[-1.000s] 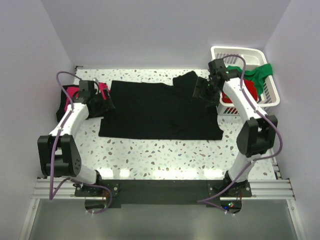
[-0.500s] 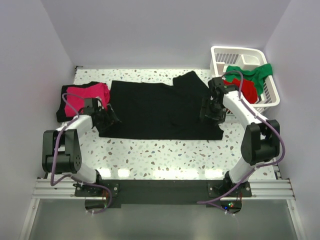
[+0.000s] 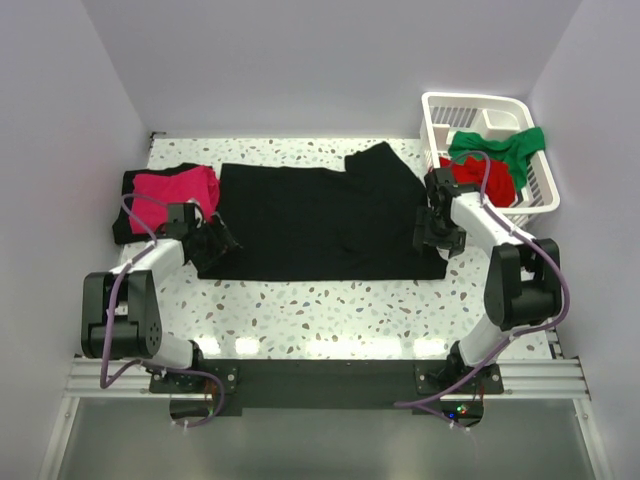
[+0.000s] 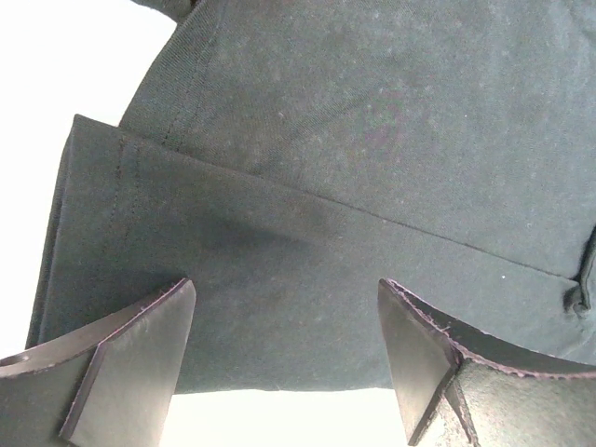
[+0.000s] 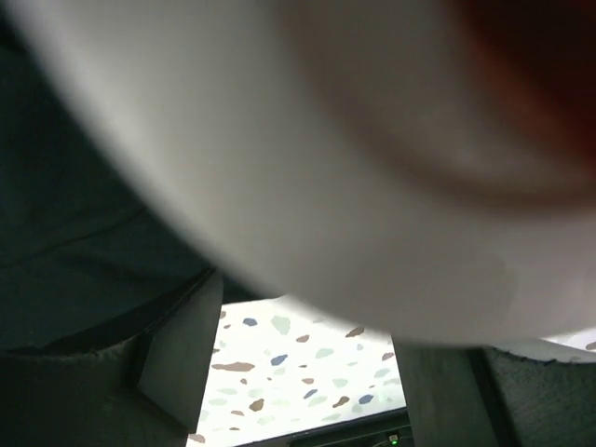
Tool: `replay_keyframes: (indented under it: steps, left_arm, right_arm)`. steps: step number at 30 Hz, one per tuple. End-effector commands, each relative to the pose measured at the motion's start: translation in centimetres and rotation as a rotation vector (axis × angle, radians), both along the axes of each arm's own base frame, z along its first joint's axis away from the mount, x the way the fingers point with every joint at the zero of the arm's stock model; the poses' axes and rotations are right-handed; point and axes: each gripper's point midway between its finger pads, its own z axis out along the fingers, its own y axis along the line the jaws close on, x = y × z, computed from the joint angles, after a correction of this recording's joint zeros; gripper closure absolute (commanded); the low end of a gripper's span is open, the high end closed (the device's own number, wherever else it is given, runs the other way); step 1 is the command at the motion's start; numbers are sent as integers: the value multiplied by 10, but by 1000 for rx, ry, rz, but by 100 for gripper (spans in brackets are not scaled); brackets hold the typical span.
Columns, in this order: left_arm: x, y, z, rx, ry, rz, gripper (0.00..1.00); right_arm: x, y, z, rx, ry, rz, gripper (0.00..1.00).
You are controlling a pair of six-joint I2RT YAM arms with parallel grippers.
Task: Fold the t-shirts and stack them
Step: Fold the tshirt
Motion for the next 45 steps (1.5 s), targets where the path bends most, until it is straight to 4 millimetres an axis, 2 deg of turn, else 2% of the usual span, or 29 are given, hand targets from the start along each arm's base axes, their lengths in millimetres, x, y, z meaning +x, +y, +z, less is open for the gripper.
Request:
replay_keyframes:
  steps: [1,10,14,20,26,30,36,41,45]
  left_arm:
    - [-15,5,-8,24,44,27,15]
    - [-19,7,-6,33,40,32,15]
    - [-20,8,-6,39,41,40,15]
    - [-23,14,-5,71,49,58,15]
    - [-37,22,-12,108,89,85,14]
    - [-44,22,-14,107,94,86,13]
    - [-51,26,-16,122,114,91,13]
    - [-55,32,-14,156,111,104,12]
    - [-69,36,-21,170,156,112,12]
  right_arm:
    - [-6,-15,-17,-18,44,-7,27]
    - [-16,-10,-43,30,97,0,36]
    - [-26,-11,-55,33,133,-2,39]
    - [-36,-8,-51,52,113,-2,39]
    - [-51,-7,-53,64,123,-14,39]
    - [-53,-8,-42,67,78,-22,39]
    - [-55,-8,-42,64,83,-18,41]
    - [-48,-6,-20,83,-16,-30,41]
    - [-41,-3,2,100,-83,-3,36]
